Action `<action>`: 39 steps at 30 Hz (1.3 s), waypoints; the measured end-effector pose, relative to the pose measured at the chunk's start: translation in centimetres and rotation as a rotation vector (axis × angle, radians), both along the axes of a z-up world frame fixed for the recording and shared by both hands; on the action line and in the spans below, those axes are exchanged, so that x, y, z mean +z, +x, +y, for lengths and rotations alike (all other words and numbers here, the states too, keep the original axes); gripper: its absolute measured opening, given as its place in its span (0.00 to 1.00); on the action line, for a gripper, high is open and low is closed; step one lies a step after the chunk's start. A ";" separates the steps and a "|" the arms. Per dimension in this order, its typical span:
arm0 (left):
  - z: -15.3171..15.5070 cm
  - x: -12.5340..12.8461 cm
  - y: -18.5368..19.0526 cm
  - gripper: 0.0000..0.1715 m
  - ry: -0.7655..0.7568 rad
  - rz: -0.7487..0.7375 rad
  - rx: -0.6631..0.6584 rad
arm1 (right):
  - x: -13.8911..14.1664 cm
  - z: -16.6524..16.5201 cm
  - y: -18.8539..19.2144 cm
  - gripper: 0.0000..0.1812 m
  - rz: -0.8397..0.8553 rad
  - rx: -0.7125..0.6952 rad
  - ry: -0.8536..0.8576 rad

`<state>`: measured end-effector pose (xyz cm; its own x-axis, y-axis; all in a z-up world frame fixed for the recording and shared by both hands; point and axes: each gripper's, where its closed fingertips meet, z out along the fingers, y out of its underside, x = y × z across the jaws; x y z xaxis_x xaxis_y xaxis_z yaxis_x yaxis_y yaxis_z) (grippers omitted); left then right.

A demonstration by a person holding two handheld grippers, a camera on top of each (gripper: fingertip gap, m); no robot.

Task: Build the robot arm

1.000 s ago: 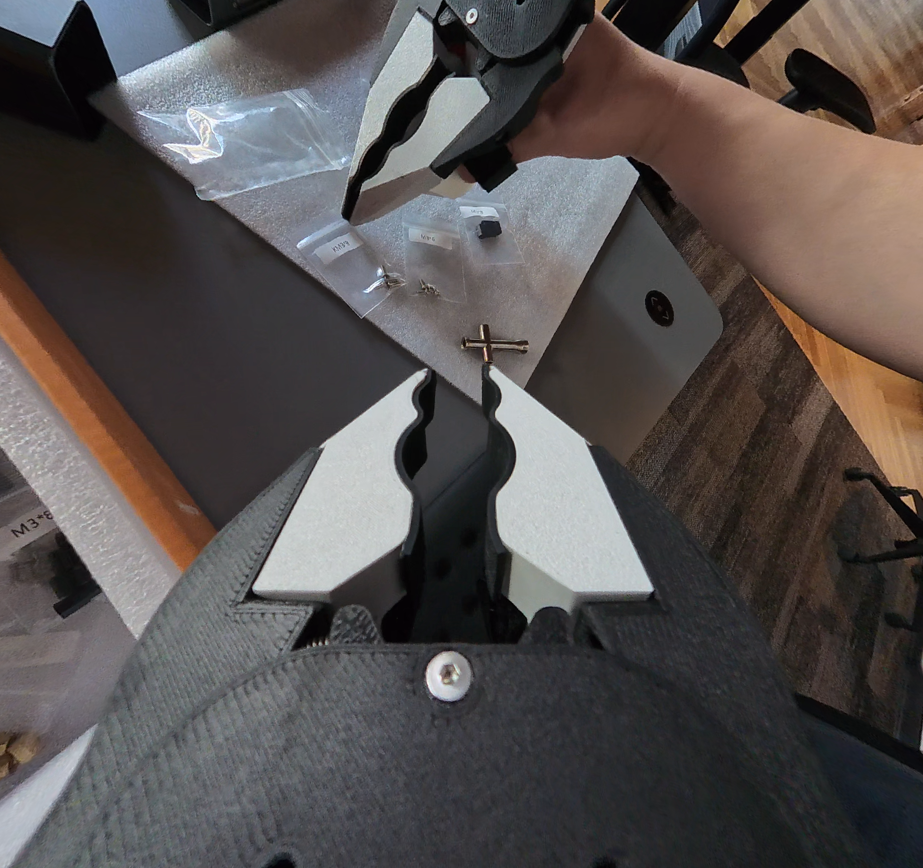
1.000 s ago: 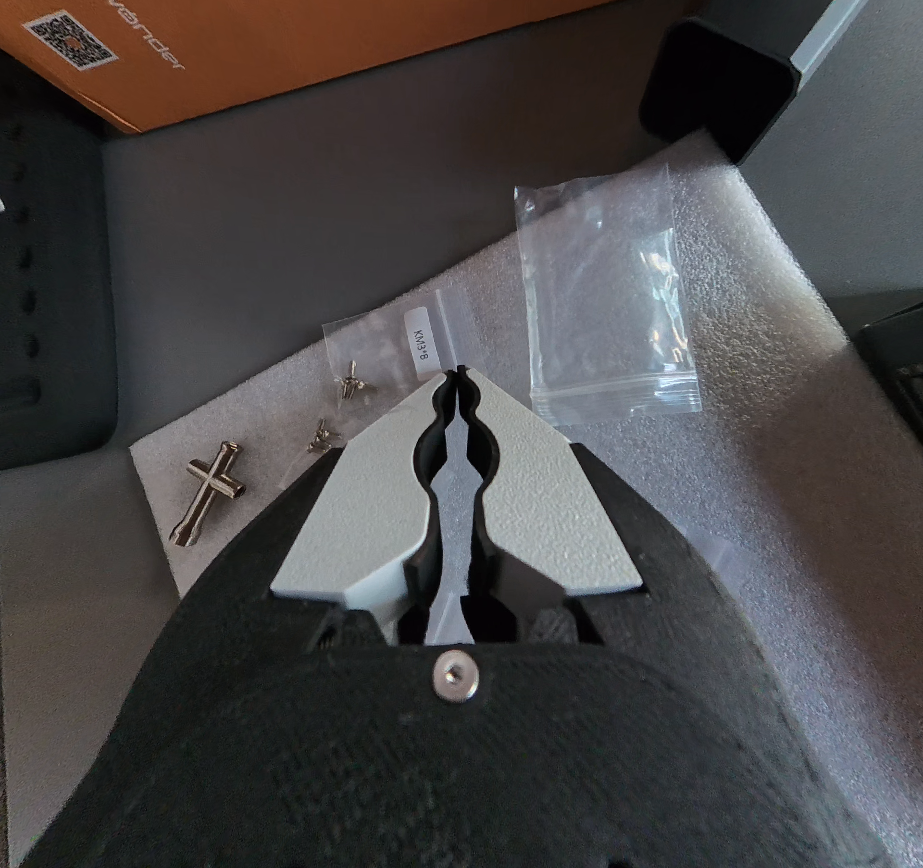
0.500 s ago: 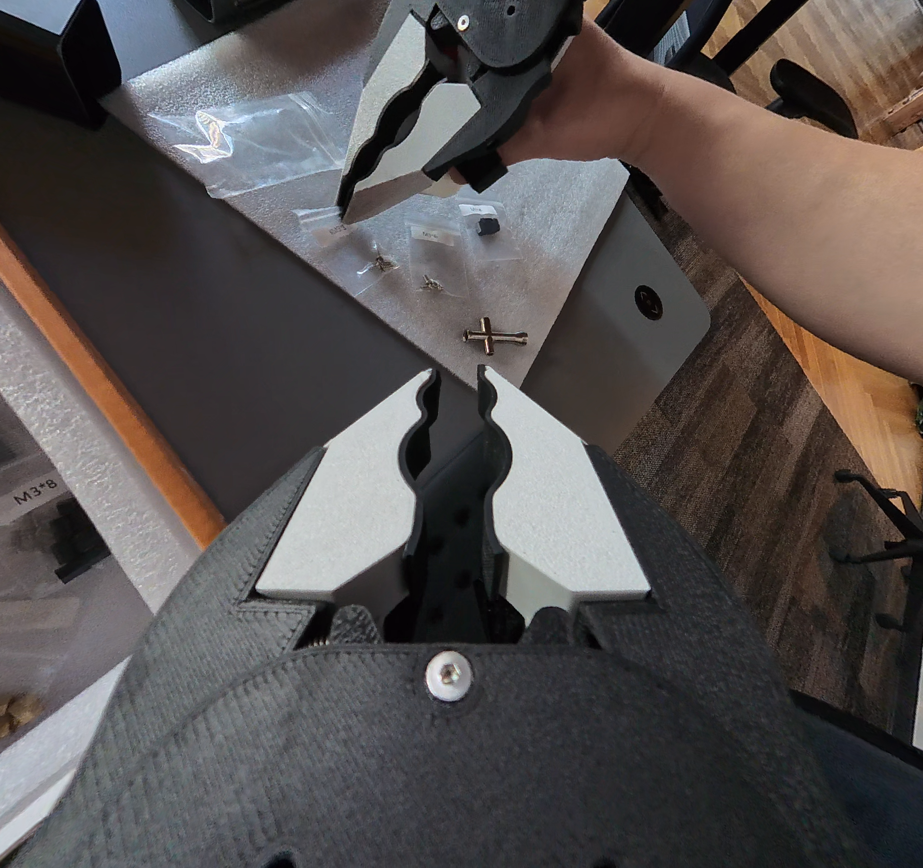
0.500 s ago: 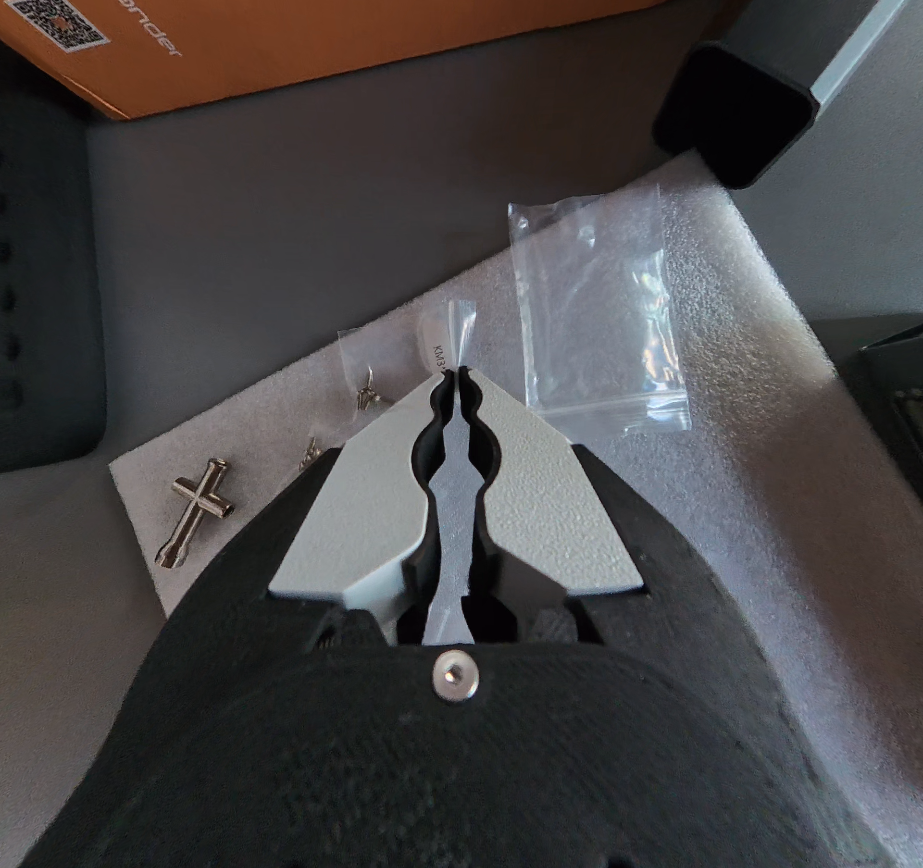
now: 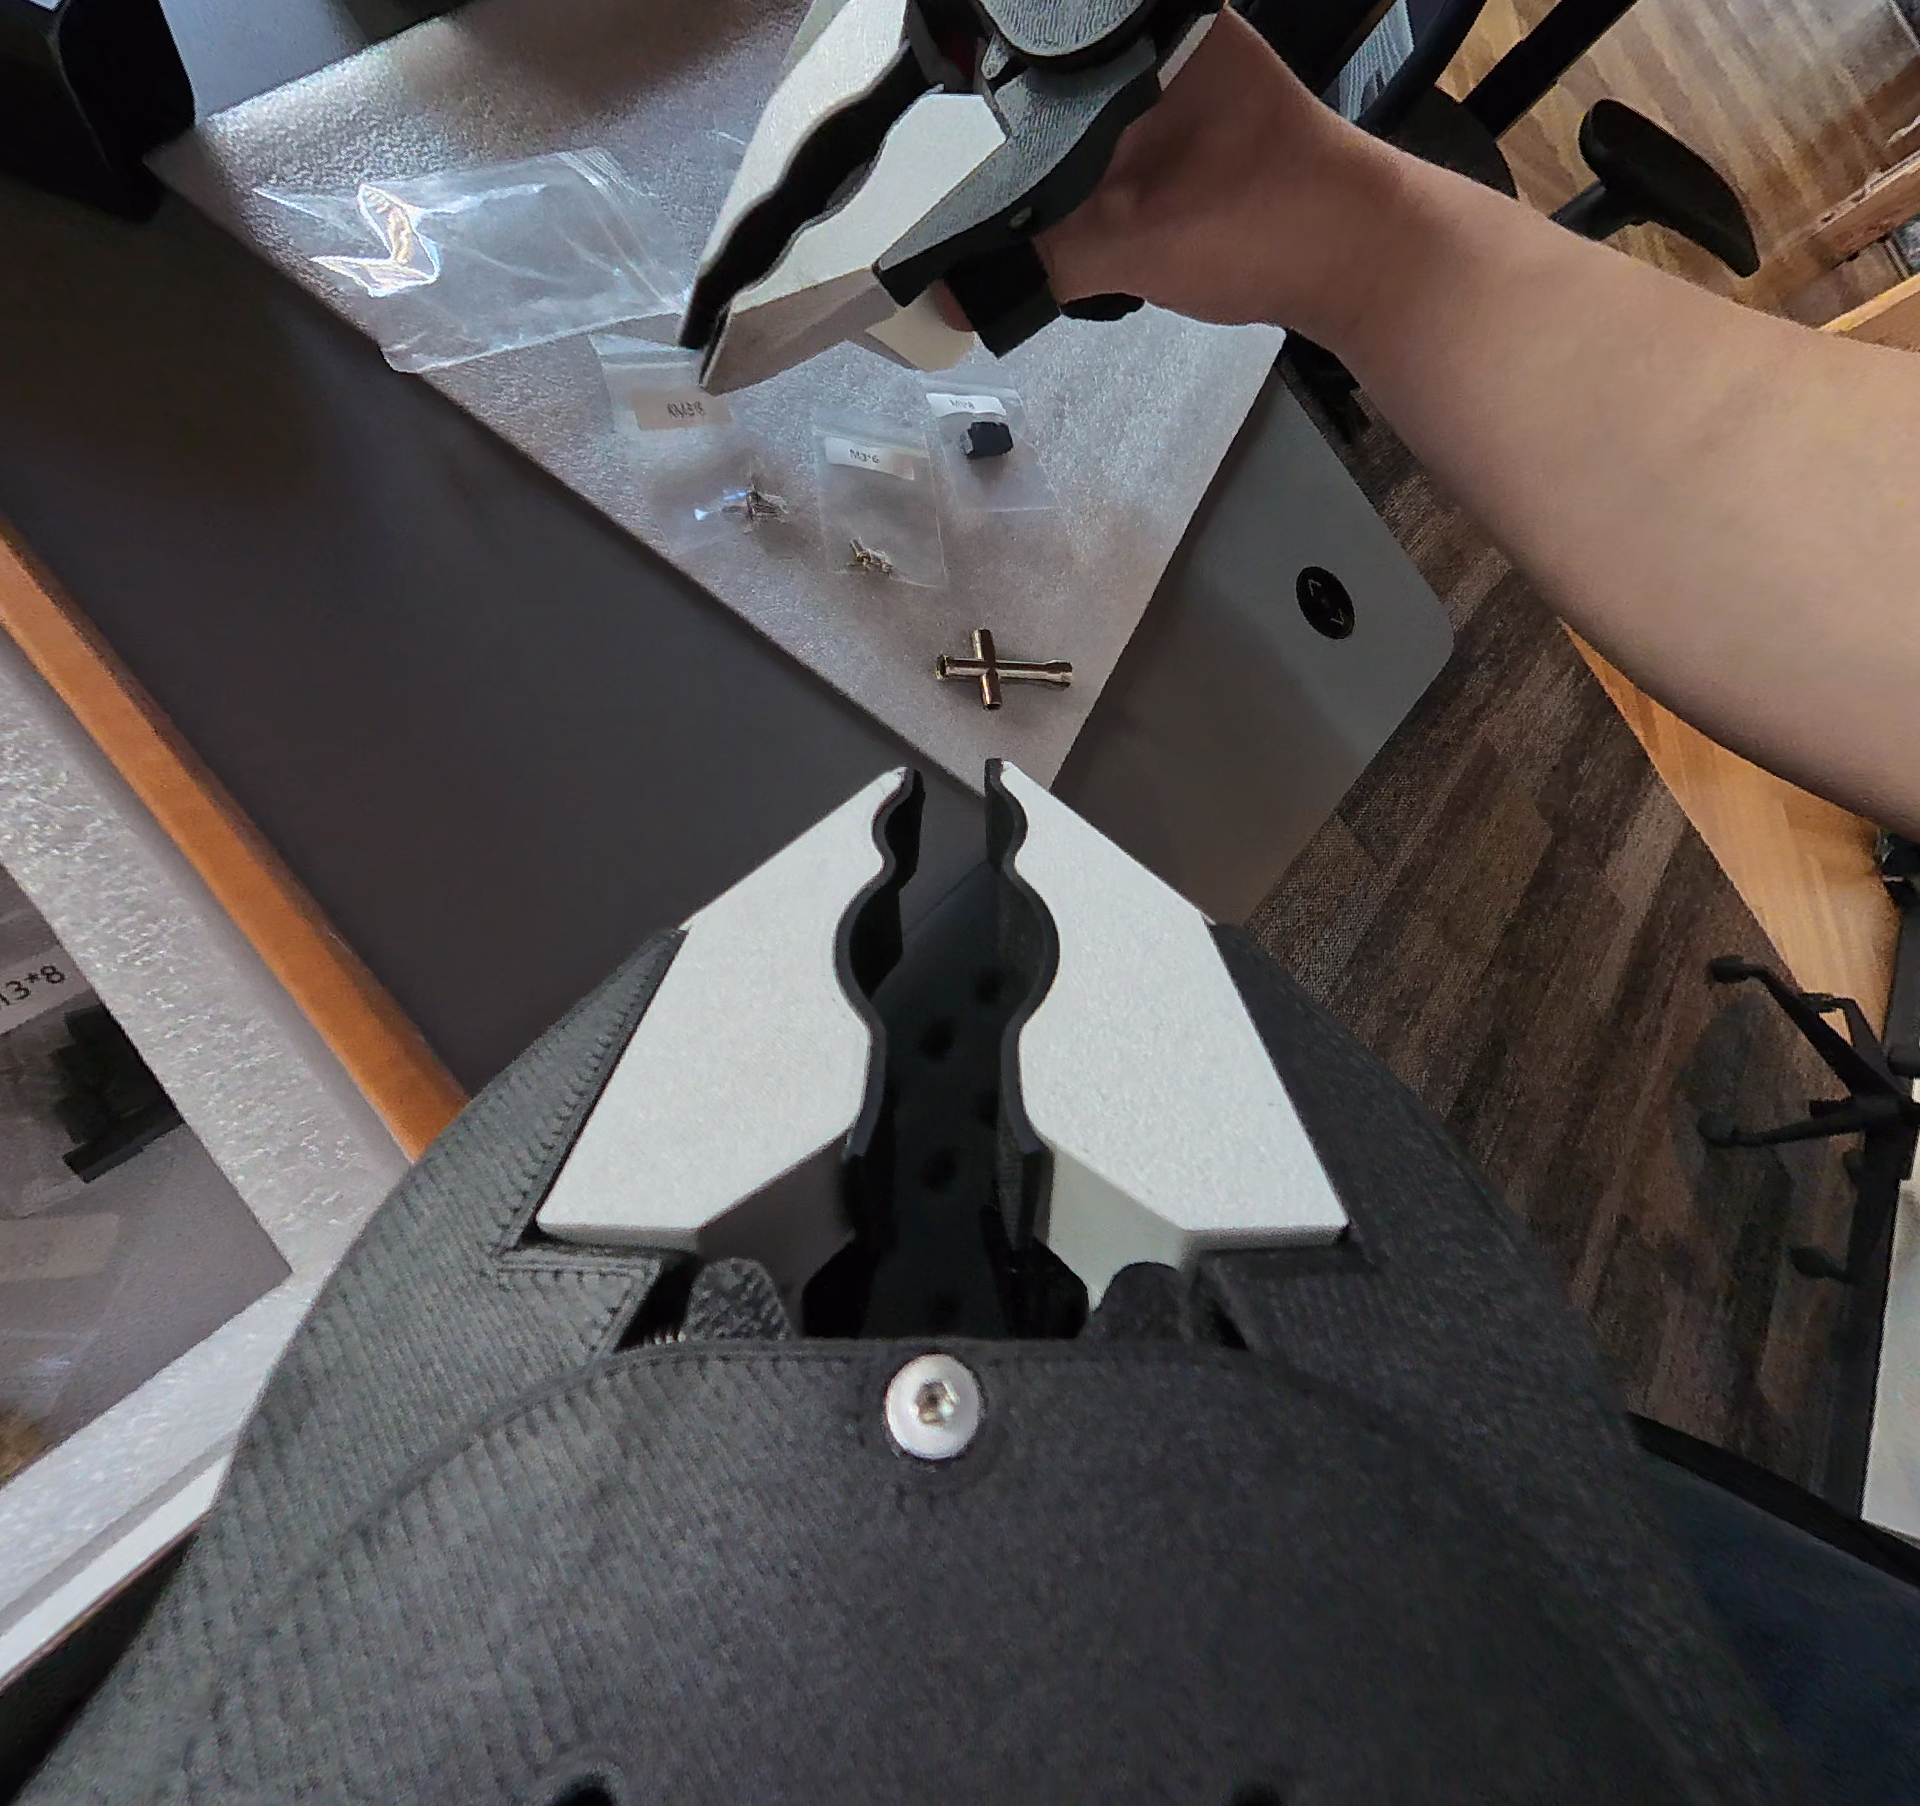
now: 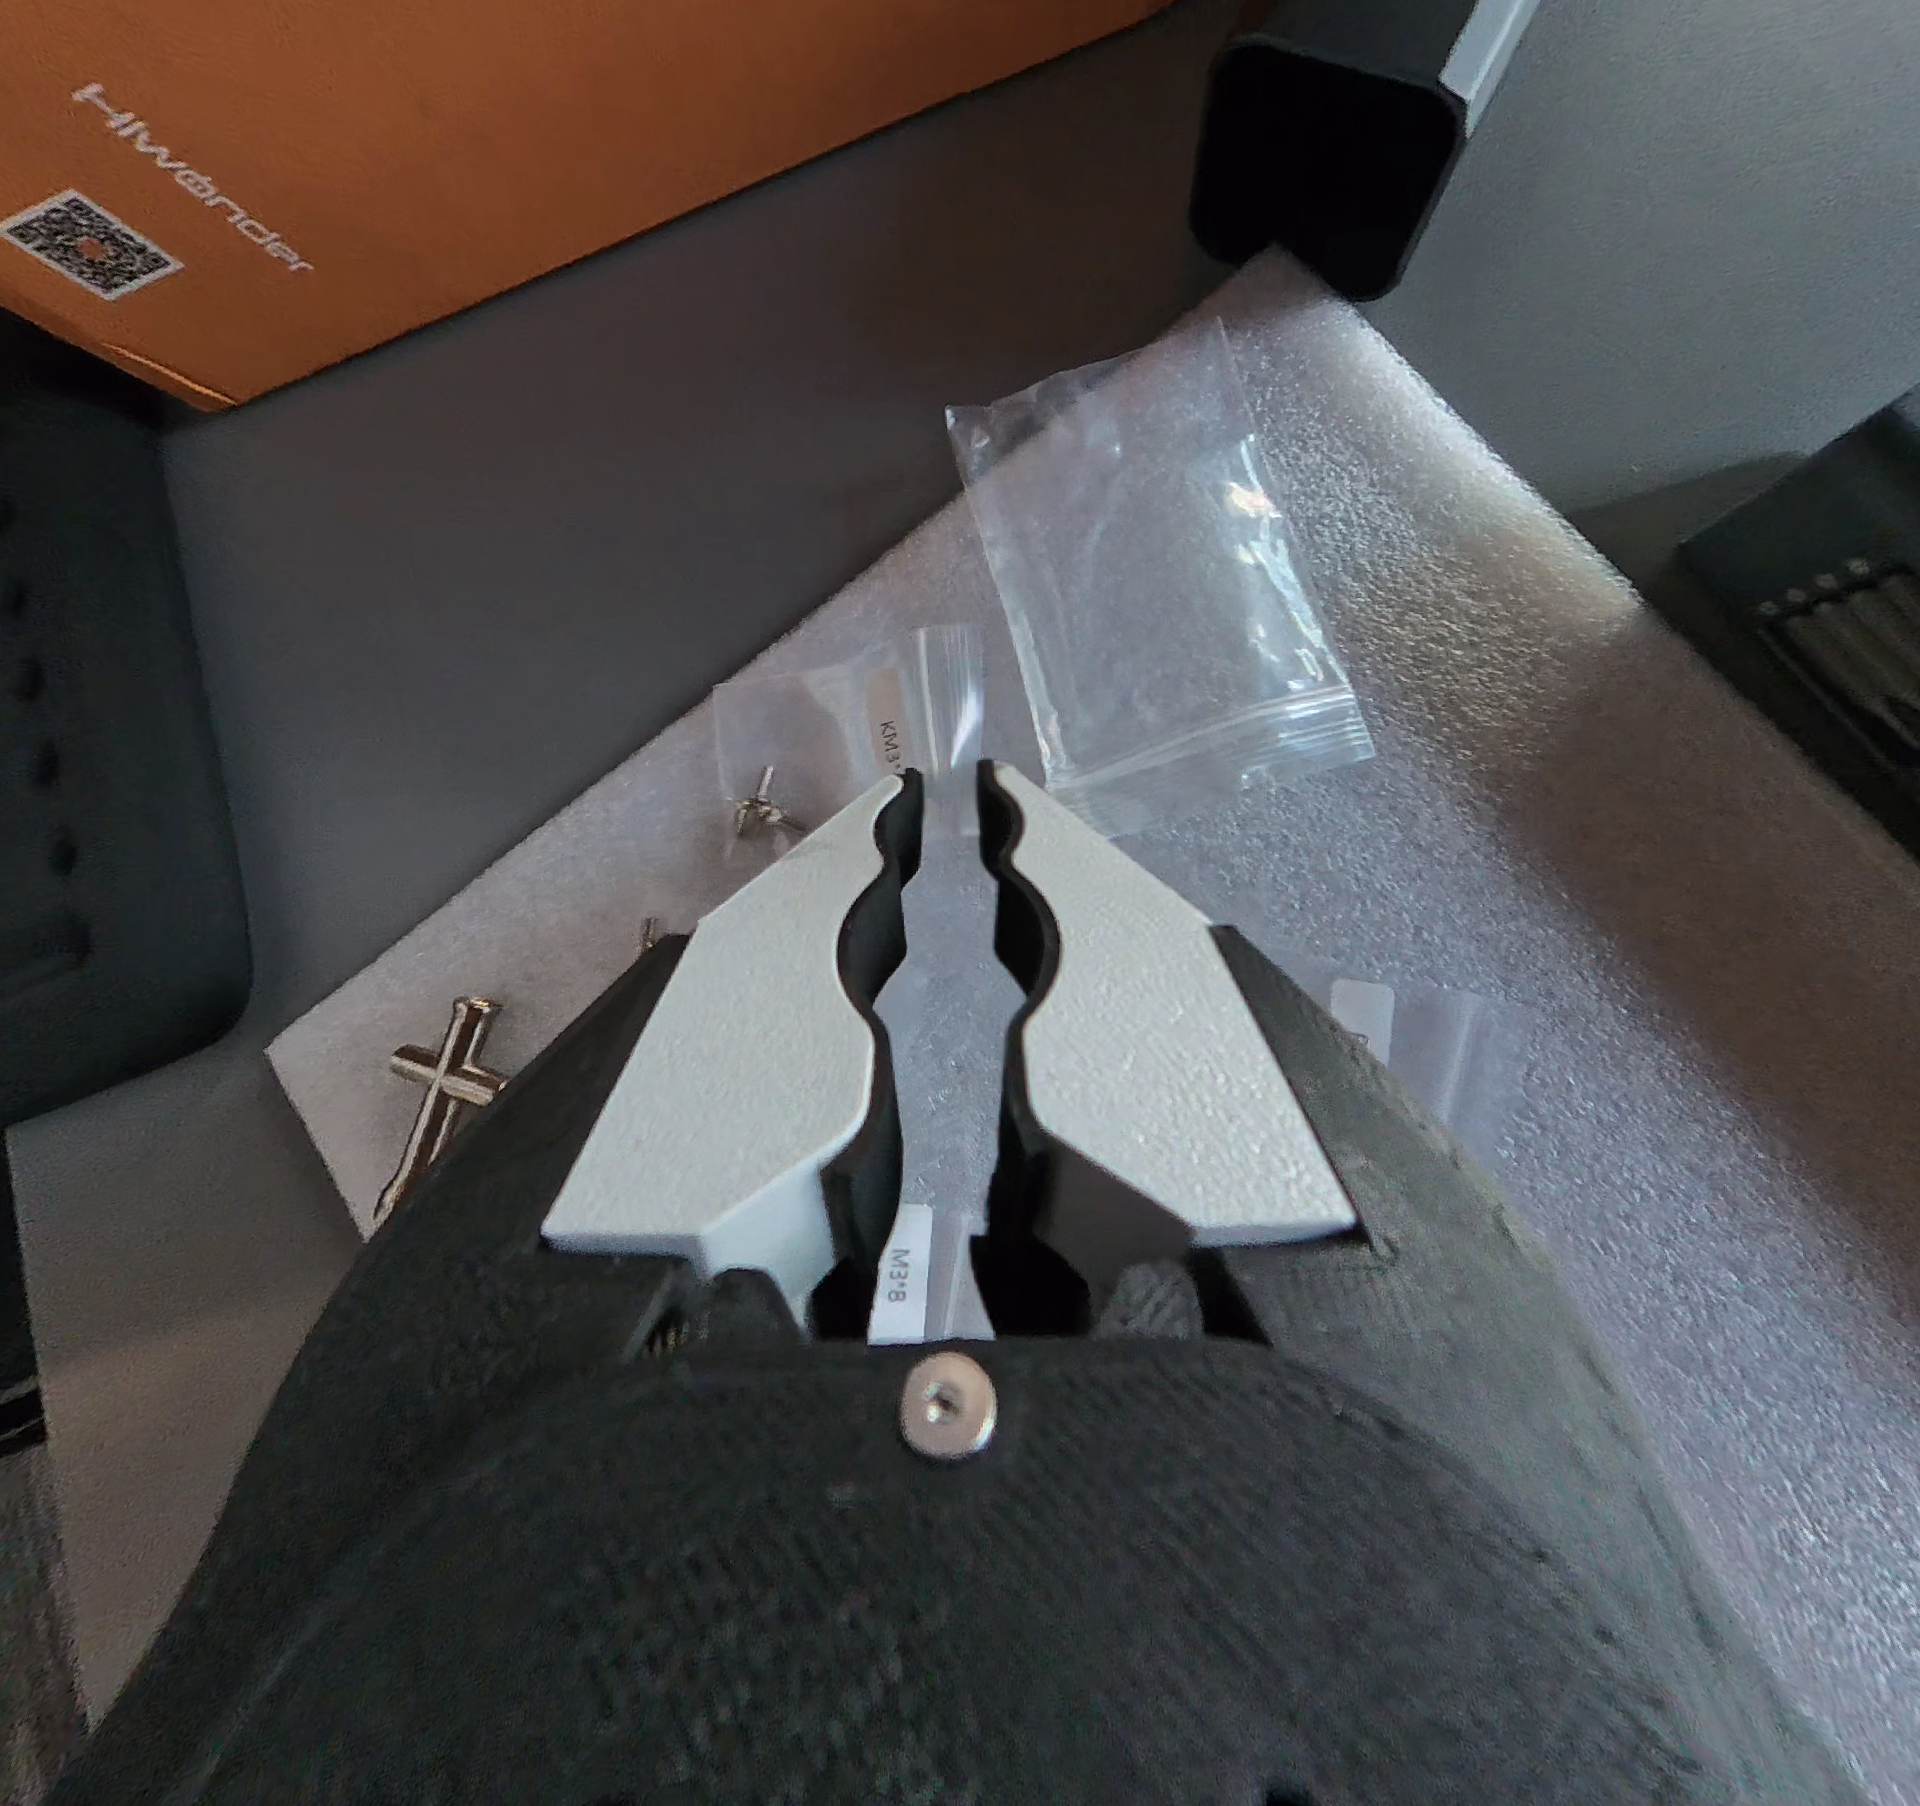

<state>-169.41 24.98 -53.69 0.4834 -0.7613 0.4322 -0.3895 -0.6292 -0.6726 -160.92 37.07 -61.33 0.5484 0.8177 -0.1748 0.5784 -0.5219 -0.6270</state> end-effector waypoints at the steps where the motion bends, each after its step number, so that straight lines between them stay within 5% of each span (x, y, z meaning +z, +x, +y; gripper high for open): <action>1: 0.0 0.0 0.0 0.06 0.003 0.002 0.000 | 0.0 0.2 0.2 0.07 -0.005 -0.016 0.009; 6: 0.4 0.6 -0.4 0.06 0.021 -0.013 0.024 | 1.3 1.0 2.3 0.11 0.002 -0.146 0.090; 9: 1.1 1.1 -0.9 0.06 0.039 -0.023 0.047 | 4.9 3.3 7.0 0.11 -0.066 -0.421 0.425; 12: 1.9 1.6 -1.4 0.06 0.056 -0.039 0.070 | 7.5 2.0 10.3 0.19 -0.045 -0.593 0.581; 14: 2.4 1.9 -1.7 0.06 0.066 -0.043 0.082 | 7.1 0.4 12.7 0.28 -0.073 -0.702 0.583; 21: 4.3 2.8 -2.1 0.08 0.099 -0.076 0.120 | 5.2 -4.7 19.5 0.28 -0.110 -0.982 0.649; 26: 6.3 3.3 -2.3 0.10 0.135 -0.065 0.154 | 4.7 -6.0 21.2 0.29 -0.133 -1.122 0.713; 39: 13.0 7.2 -5.2 0.18 0.330 -0.065 0.328 | 4.5 -5.8 20.6 0.28 -0.267 -1.093 0.764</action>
<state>-174.58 38.02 -46.52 0.7018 -0.6744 0.2297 -0.1562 -0.4602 -0.8740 -140.31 31.24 -56.81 0.9190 -0.2085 0.3347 0.2448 -0.3637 -0.8988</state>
